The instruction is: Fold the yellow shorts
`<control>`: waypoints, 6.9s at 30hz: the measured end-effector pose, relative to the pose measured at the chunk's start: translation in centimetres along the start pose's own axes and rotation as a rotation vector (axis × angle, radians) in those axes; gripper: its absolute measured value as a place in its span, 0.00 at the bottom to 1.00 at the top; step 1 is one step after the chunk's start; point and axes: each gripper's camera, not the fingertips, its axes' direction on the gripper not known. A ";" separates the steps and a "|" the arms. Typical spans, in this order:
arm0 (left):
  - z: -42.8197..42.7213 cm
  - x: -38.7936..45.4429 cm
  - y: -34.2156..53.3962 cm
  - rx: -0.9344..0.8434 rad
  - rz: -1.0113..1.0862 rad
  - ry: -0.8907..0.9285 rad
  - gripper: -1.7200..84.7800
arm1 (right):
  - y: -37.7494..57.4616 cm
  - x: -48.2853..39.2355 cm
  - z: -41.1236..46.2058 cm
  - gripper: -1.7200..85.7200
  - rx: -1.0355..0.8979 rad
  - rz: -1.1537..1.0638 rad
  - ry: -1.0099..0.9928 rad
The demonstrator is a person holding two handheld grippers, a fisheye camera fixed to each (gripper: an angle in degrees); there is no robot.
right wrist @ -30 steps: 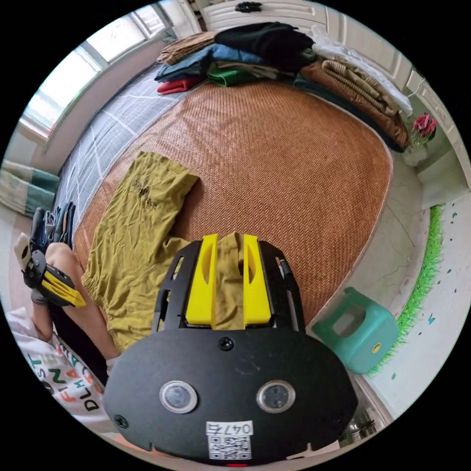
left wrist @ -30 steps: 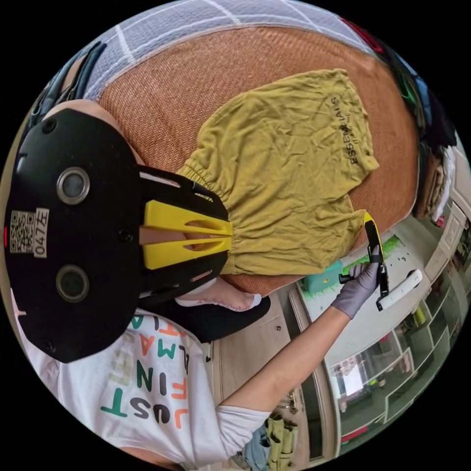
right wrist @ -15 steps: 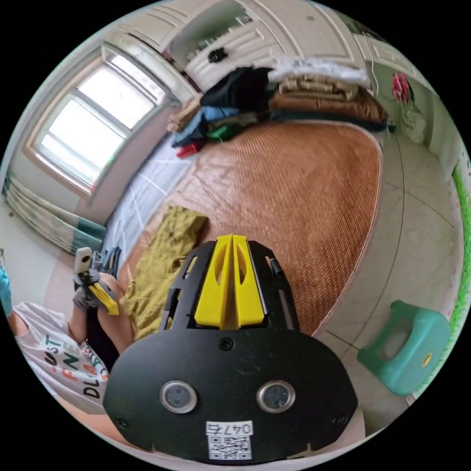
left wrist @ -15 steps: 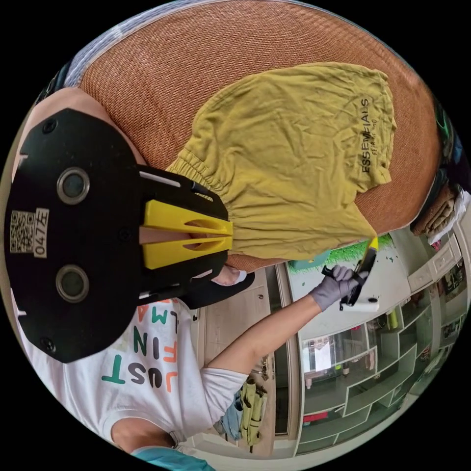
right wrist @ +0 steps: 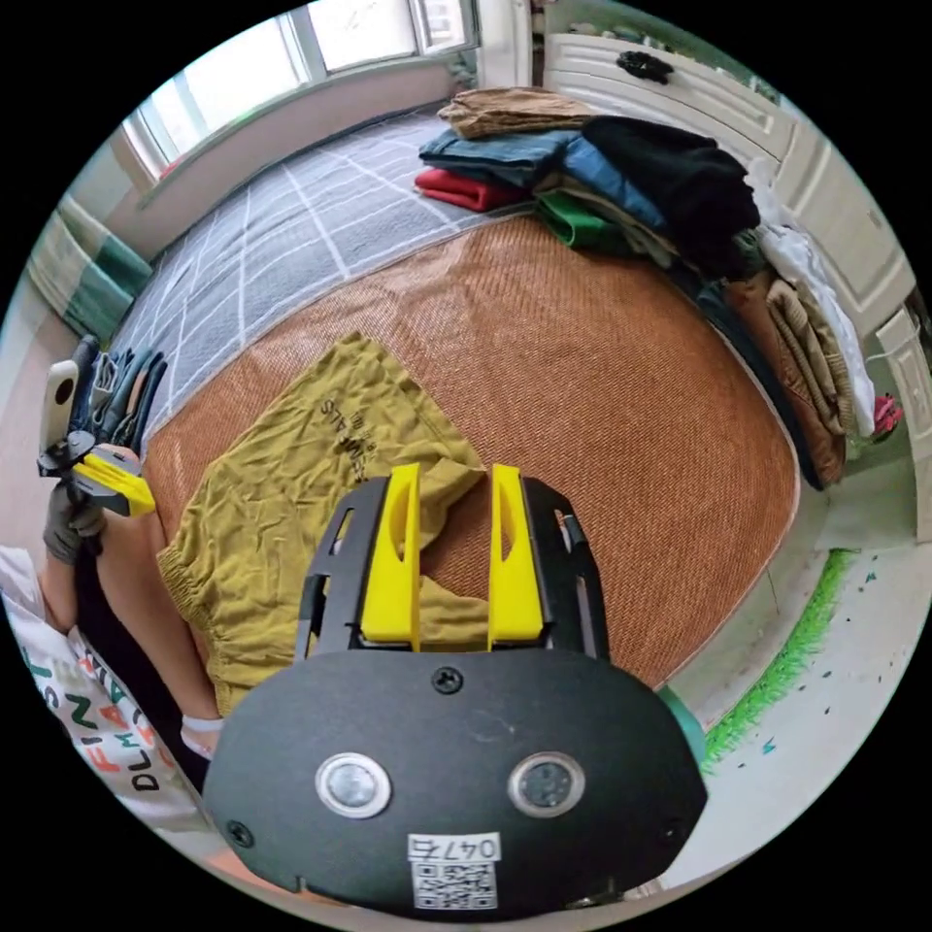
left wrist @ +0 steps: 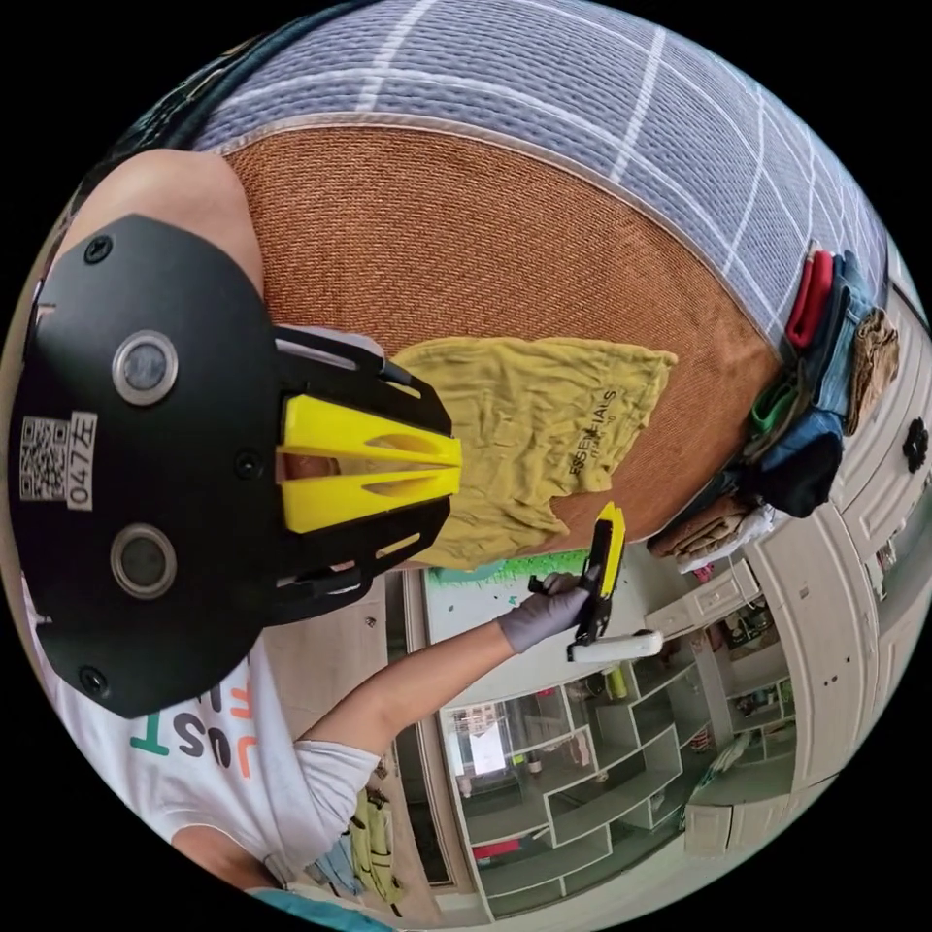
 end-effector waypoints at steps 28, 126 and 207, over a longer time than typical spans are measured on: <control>2.2 0.6 -1.2 -0.154 -0.010 0.000 0.01 | -19.7 -11.8 9.6 0.05 -0.176 -0.344 -0.027; 2.3 39.5 -23.5 -0.450 0.433 -0.438 0.01 | 30.0 -0.7 -8.3 0.09 -0.021 0.297 0.322; -8.0 23.9 -11.2 -0.116 0.096 0.304 0.02 | 57.5 -5.6 -10.6 0.05 0.466 0.788 -0.390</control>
